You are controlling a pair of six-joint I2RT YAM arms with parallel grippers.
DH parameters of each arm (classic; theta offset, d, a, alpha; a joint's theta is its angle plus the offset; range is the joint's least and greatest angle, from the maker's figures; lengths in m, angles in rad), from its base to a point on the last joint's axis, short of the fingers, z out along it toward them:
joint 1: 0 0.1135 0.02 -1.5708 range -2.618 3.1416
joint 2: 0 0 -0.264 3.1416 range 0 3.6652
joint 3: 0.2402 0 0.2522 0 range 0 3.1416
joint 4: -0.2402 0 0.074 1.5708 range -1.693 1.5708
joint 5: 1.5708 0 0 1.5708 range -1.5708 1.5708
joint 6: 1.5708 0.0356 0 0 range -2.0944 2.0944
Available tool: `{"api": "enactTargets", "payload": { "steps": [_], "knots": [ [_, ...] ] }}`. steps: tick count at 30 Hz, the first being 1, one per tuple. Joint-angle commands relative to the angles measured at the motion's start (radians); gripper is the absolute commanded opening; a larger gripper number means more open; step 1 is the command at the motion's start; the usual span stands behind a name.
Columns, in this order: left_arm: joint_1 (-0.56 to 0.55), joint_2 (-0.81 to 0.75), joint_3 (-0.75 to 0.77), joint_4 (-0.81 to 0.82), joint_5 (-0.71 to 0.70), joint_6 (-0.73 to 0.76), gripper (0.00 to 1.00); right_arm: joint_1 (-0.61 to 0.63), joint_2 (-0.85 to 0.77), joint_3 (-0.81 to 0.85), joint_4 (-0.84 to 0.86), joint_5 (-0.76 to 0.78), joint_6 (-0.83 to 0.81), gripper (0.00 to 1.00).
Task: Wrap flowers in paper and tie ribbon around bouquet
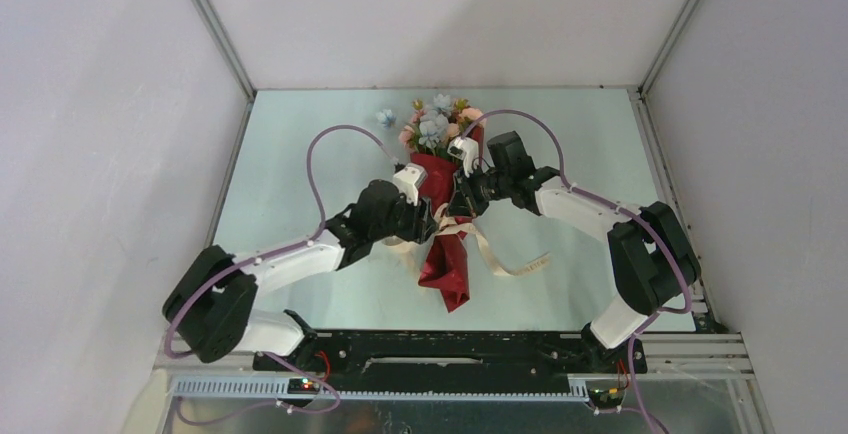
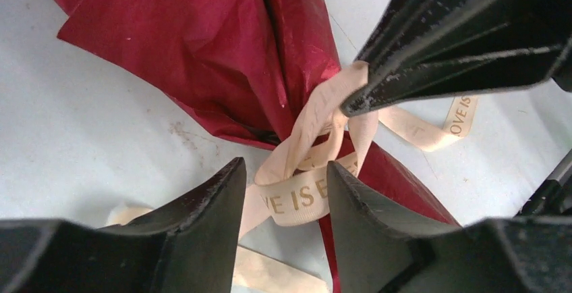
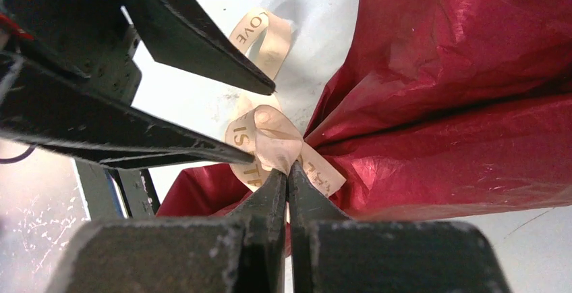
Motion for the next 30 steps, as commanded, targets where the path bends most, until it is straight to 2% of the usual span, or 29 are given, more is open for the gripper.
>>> {"api": "enactTargets", "payload": {
  "steps": [1,9,12,14,24,26,29,30],
  "knots": [
    [0.032,0.052,0.079,0.067,0.093,0.003,0.52,-0.005,-0.038,0.001,-0.003,-0.021,-0.021,0.00],
    [0.039,0.112,0.103,0.086,0.157,0.013,0.35,-0.005,-0.036,0.001,0.001,-0.031,-0.019,0.00],
    [0.039,0.121,0.102,0.085,0.179,0.016,0.24,-0.006,-0.043,0.001,0.001,-0.030,-0.017,0.00],
    [0.039,0.119,0.098,0.077,0.188,0.016,0.21,-0.007,-0.047,0.001,0.001,-0.030,-0.016,0.00],
    [0.039,0.118,0.079,0.055,0.145,0.014,0.19,-0.009,-0.075,0.001,-0.003,-0.038,-0.018,0.00],
    [0.039,0.124,0.079,0.054,0.142,0.013,0.14,-0.009,-0.079,0.002,-0.006,-0.039,-0.021,0.00],
    [0.039,0.116,0.076,0.078,0.160,0.001,0.02,-0.008,-0.077,0.001,-0.007,-0.041,-0.020,0.00],
    [0.039,0.112,0.073,0.083,0.167,-0.002,0.01,-0.007,-0.074,0.001,-0.009,-0.040,-0.019,0.00]
  ]
}}
